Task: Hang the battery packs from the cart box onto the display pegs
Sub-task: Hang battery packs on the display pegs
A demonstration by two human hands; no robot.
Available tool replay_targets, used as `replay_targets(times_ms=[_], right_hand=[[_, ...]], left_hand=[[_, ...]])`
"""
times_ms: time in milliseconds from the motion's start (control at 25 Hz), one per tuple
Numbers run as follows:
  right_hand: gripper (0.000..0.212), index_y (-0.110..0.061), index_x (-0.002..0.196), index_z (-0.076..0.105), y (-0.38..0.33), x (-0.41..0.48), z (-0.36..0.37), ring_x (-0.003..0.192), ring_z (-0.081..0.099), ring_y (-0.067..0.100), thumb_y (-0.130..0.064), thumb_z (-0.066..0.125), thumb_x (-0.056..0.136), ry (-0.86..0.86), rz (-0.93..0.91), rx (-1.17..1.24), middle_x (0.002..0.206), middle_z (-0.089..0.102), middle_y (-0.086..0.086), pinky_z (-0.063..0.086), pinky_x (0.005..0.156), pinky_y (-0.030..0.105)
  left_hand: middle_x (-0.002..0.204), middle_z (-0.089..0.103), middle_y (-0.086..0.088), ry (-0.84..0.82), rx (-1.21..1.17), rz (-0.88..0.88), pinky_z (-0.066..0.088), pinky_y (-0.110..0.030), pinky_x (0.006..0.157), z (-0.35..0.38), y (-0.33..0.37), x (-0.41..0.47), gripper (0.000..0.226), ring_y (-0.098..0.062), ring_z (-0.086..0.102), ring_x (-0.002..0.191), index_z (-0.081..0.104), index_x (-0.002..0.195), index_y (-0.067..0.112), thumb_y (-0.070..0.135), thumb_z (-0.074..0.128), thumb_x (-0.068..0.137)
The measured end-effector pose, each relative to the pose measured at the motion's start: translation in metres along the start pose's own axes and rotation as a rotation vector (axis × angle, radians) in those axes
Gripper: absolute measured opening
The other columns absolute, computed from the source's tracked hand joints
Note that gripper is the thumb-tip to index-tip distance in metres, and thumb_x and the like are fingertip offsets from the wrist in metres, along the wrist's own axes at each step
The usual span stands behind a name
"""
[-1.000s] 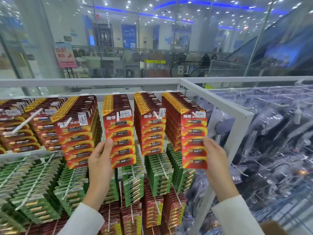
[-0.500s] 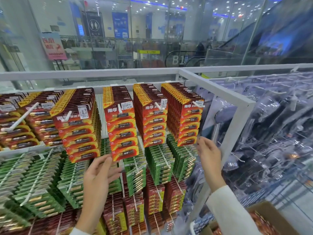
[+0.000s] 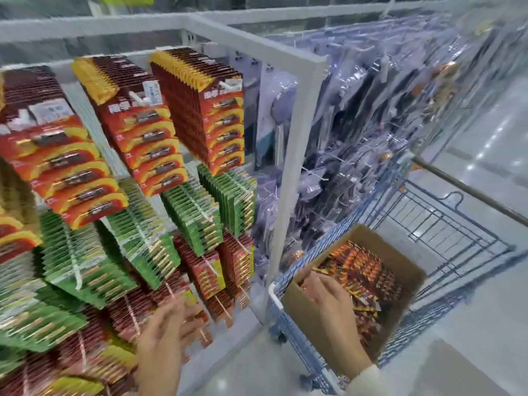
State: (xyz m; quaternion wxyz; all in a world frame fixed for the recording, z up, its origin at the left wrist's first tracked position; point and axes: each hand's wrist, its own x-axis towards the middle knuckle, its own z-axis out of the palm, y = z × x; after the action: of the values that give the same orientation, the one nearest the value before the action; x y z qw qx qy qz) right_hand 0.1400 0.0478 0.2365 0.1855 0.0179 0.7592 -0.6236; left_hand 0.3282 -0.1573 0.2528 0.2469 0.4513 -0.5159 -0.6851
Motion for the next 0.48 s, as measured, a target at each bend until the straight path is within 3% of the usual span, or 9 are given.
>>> replay_targets(times_ms=[80, 200, 280, 360, 400, 480], right_hand=[[0.013, -0.026, 0.094, 0.077, 0.029, -0.006, -0.032, 0.099, 0.067, 0.017, -0.031, 0.065, 0.098, 0.066, 0.097, 0.0, 0.097, 0.075, -0.008, 0.051, 0.088, 0.036], [0.015, -0.03, 0.095, 0.077, 0.063, -0.012, -0.08, 0.102, 0.069, 0.016, -0.041, 0.067, 0.094, 0.173, 0.224, 0.024, 0.104, 0.076, -0.007, 0.052, 0.09, 0.035], [0.014, -0.031, 0.092, 0.077, 0.082, -0.014, -0.109, 0.104, 0.068, 0.018, -0.04, 0.067, 0.095, 0.238, 0.272, 0.044, 0.105, 0.076, -0.006, 0.051, 0.093, 0.039], [0.012, -0.032, 0.091, 0.077, 0.099, -0.013, -0.136, 0.104, 0.066, 0.02, -0.04, 0.068, 0.095, 0.281, 0.315, 0.072, 0.106, 0.074, -0.004, 0.051, 0.098, 0.046], [0.012, -0.031, 0.092, 0.076, 0.109, -0.012, -0.148, 0.105, 0.066, 0.022, -0.039, 0.068, 0.095, 0.302, 0.335, 0.087, 0.107, 0.074, -0.002, 0.051, 0.099, 0.049], [0.014, -0.026, 0.1, 0.075, 0.122, -0.011, -0.166, 0.106, 0.066, 0.024, -0.038, 0.067, 0.097, 0.322, 0.376, 0.135, 0.11, 0.073, 0.001, 0.051, 0.099, 0.05]], left_hand=[[0.102, 0.077, -0.02, -0.071, 0.032, -0.059, 0.058, -0.041, 0.076, 0.02, -0.019, -0.005, 0.017, -0.042, 0.071, 0.093, 0.068, 0.114, 0.003, 0.009, 0.056, 0.104], [0.113, 0.073, -0.024, -0.135, 0.07, -0.137, 0.06, -0.028, 0.056, 0.051, -0.044, -0.006, 0.016, -0.039, 0.066, 0.09, 0.067, 0.102, 0.008, 0.003, 0.053, 0.105], [0.112, 0.074, -0.025, -0.168, 0.121, -0.171, 0.06, -0.035, 0.059, 0.07, -0.053, -0.005, 0.017, -0.036, 0.066, 0.085, 0.066, 0.103, 0.005, 0.001, 0.05, 0.105], [0.09, 0.079, -0.012, -0.205, 0.184, -0.179, 0.056, -0.035, 0.061, 0.096, -0.061, -0.01, 0.015, -0.031, 0.068, 0.072, 0.063, 0.108, -0.002, -0.001, 0.048, 0.105], [0.089, 0.079, -0.01, -0.214, 0.216, -0.167, 0.056, -0.033, 0.056, 0.111, -0.066, -0.013, 0.015, -0.025, 0.069, 0.064, 0.063, 0.111, -0.003, -0.003, 0.05, 0.104], [0.108, 0.073, -0.025, -0.226, 0.25, -0.173, 0.053, -0.034, 0.059, 0.144, -0.077, -0.019, 0.019, -0.028, 0.067, 0.063, 0.064, 0.119, -0.006, -0.003, 0.054, 0.103]])
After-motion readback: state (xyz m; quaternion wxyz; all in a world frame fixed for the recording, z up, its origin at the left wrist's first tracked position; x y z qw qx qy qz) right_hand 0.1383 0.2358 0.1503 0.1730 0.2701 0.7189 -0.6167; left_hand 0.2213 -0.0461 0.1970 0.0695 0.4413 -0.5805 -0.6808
